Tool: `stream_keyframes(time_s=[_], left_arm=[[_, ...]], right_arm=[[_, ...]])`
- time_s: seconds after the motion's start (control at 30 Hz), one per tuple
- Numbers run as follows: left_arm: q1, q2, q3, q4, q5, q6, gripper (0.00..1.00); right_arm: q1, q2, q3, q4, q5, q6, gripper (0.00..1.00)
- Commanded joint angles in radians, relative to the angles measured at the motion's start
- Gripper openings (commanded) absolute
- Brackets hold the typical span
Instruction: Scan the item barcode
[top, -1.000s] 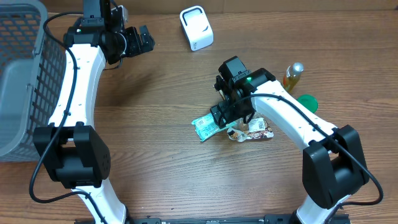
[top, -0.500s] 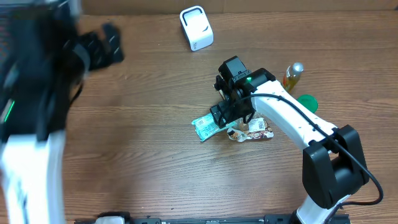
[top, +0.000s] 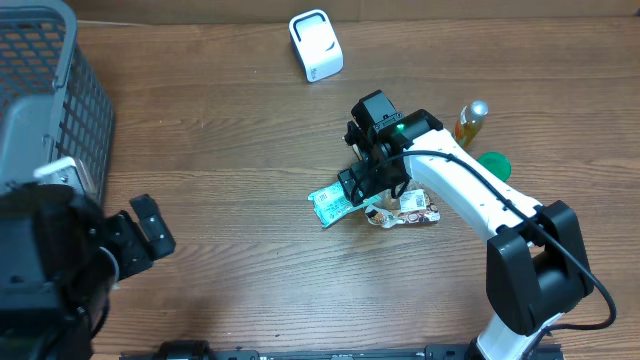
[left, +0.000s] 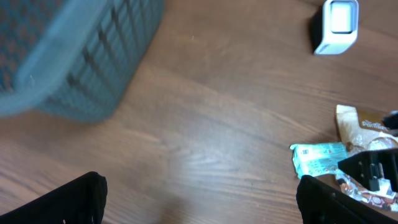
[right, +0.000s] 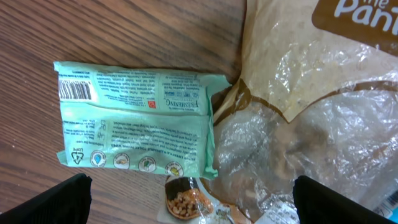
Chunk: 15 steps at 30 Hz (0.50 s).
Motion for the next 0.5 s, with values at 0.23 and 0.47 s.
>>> stream_keyframes(time_s=[0.23, 0.47], left_arm=[[-0.007, -0.340, -0.647, 0.447, 0.042, -0.135, 1.00], [-0.006, -0.512, -0.979, 0.782, 0.076, -0.136, 0.99]], right_arm=[[-0.004, -0.006, -0.005, 0.002, 0.002, 0.004, 1.00], [-0.004, -0.006, -0.005, 0.003, 0.002, 0.004, 1.00]])
